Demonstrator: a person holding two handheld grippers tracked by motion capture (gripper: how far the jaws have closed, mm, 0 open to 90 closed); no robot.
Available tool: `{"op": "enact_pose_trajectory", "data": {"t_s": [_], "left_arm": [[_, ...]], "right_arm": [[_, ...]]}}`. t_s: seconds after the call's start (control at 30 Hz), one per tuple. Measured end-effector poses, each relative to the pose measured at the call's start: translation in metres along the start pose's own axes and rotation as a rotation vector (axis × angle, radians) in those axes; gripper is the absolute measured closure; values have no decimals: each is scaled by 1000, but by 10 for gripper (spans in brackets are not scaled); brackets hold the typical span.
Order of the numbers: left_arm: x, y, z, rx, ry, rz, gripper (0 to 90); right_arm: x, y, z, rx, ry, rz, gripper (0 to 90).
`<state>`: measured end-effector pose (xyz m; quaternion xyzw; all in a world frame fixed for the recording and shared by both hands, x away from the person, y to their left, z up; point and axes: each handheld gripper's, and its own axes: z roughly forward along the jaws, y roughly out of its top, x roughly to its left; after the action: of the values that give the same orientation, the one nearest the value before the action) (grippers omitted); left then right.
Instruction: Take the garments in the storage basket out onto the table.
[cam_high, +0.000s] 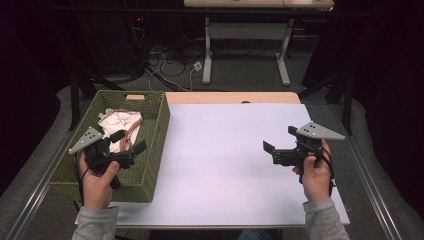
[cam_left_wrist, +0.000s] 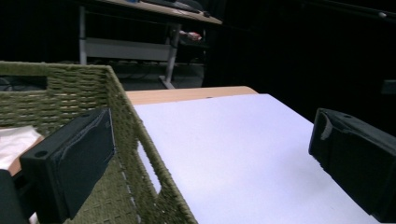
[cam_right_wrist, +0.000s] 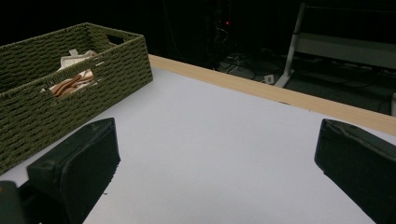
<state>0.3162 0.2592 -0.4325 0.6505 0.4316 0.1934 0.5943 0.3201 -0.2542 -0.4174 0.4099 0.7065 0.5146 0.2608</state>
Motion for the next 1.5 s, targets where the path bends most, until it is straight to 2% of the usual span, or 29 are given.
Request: {"op": "enact_pose_trajectory", "data": {"t_s": [0.1,0.2,0.33,0.57,0.7,0.83,1.03,1.27,1.5], "left_arm": [[0,2,-2,3,20,10,3],[1,5,-4,6,59,32,3],[2,7,-6,-7,72,28,3],[5,24,-3,7,112,61,3],[7,38,2,5,118,38,3],[7,49,6,4,111,34,3],[7,62,12,24,142,61,3],[17,72,28,34,217,78,4],[25,81,42,46,239,78,3]], "right_arm": [[0,0,0,0,-4,7,0],[0,1,-1,0,0,11,0],[0,1,-2,1,-2,17,0],[-3,1,-5,6,-13,24,0],[-3,0,-6,9,-21,27,0],[-4,-1,-6,16,-19,35,0],[-3,-2,-5,16,-11,26,0],[-2,-4,-6,20,-6,27,0],[-4,-4,-6,22,-20,42,0]]}}
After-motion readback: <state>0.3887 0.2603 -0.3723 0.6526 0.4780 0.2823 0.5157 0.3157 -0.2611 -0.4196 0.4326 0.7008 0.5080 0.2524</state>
